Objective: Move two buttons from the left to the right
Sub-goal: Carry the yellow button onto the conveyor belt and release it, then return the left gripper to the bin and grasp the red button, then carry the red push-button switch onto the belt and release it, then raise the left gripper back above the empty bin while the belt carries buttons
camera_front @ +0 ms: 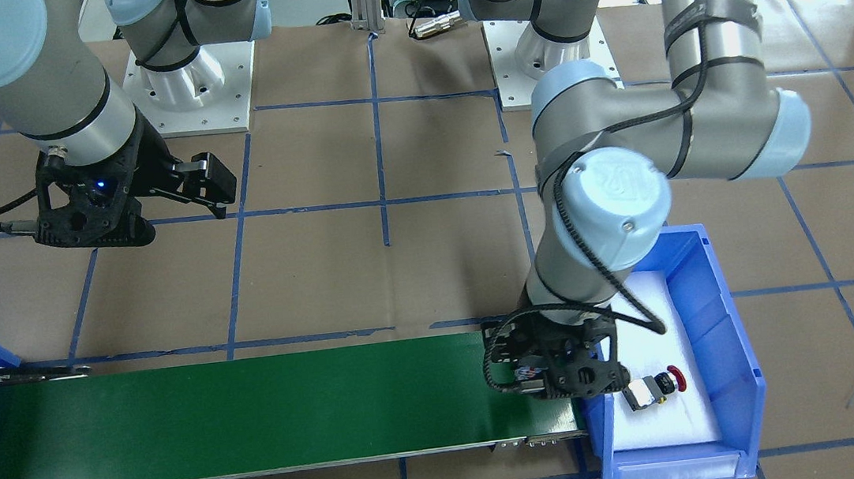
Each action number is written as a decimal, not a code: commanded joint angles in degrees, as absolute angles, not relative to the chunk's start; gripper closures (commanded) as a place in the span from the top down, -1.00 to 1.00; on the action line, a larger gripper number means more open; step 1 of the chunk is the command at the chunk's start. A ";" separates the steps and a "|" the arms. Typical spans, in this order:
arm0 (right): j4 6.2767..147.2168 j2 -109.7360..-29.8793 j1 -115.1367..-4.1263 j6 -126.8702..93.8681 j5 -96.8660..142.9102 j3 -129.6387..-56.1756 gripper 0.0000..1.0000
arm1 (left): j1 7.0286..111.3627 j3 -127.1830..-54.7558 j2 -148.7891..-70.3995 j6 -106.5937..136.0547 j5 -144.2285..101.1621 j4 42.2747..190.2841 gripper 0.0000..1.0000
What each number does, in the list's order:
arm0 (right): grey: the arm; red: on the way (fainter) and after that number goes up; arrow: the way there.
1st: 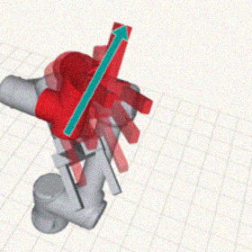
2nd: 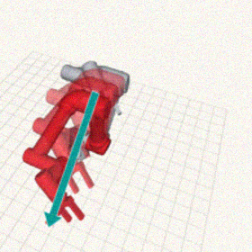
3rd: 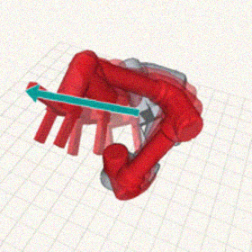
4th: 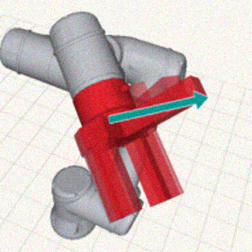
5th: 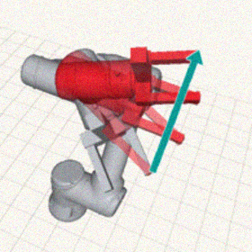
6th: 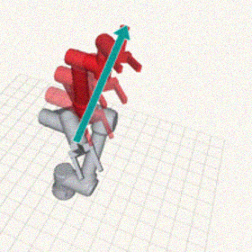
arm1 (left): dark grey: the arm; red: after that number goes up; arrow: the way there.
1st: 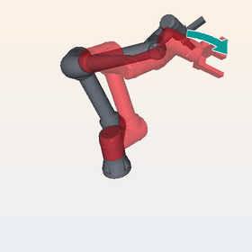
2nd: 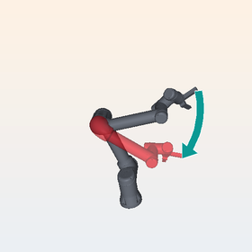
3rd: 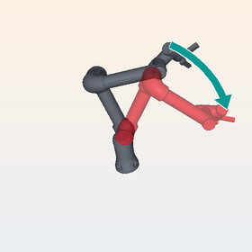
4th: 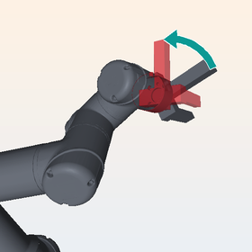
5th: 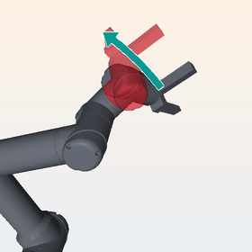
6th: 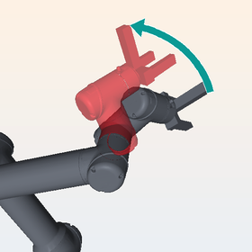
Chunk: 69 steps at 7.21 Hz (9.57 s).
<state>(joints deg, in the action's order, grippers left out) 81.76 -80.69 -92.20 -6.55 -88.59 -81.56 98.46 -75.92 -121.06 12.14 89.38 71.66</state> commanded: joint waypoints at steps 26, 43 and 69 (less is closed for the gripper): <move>88.42 -80.51 -93.34 -1.50 -89.12 -84.46 1.00 | 82.00 -79.63 -128.23 -80.77 92.29 65.83 0.01; 87.98 -80.33 -93.08 -1.50 -89.21 -84.73 1.00 | 96.94 -82.35 -123.23 4.48 88.42 64.42 0.55; 88.24 -80.77 -92.99 -1.58 -89.56 -85.78 1.00 | 91.85 -83.66 -98.71 4.76 89.74 91.32 1.00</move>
